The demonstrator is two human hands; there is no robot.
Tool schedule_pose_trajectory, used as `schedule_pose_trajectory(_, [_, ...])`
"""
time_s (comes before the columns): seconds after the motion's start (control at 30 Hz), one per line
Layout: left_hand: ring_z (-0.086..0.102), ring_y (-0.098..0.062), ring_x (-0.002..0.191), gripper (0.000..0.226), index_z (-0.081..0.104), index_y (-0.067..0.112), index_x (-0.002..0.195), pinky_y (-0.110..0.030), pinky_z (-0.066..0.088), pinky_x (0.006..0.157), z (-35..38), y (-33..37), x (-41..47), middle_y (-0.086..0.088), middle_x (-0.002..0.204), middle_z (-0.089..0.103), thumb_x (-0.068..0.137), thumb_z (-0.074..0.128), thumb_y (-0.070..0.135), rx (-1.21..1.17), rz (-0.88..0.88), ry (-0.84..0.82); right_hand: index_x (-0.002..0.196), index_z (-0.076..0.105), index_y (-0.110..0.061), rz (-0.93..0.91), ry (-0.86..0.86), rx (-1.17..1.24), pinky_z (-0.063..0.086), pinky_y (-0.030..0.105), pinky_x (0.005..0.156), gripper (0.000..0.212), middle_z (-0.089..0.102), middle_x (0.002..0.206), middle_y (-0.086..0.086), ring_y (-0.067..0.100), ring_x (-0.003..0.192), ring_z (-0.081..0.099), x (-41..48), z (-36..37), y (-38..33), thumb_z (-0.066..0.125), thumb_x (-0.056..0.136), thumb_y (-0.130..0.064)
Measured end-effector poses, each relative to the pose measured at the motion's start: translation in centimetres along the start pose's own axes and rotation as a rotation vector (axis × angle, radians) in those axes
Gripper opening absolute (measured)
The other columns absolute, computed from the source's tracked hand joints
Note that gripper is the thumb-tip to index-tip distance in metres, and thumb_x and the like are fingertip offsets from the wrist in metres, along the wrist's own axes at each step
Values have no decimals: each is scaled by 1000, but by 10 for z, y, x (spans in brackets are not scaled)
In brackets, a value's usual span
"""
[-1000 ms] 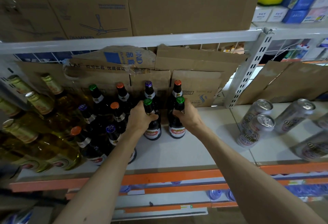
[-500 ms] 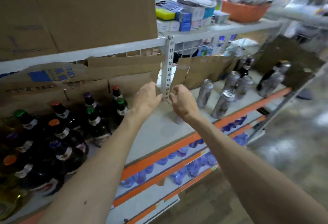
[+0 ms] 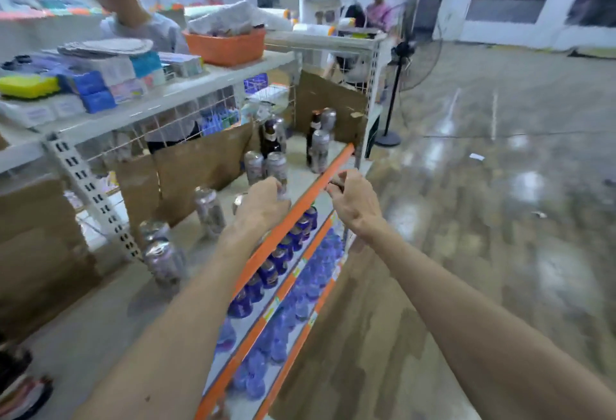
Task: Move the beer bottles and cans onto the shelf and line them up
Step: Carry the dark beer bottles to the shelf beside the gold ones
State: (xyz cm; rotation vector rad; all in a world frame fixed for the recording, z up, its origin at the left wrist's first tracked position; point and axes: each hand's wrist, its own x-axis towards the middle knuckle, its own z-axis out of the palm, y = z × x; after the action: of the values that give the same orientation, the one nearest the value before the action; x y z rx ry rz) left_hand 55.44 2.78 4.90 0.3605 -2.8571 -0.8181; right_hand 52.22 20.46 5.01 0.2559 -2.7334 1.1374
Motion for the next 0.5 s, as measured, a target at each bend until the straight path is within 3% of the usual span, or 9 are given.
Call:
schedule_pose_trajectory(0.27, [59,-30,115,38,59,14,127,-39,49,96,42,46,104,-9,123,64,91,61,26,-32,-65,71,127,51,-4,-14,-57,-18,47,39,90,37,59,125,15,31,111,57,124,-22,71,54,99,-28])
schedule_pose_trajectory(0.5, [60,-33,110,29,62,16,117,-40,48,92,45,26,193,-9,119,66,92,58,28,-10,-226,199,125,50,-8,-15,-122,16,47,40,89,35,58,124,13,30,106,58,216,3,102,52,98,-30])
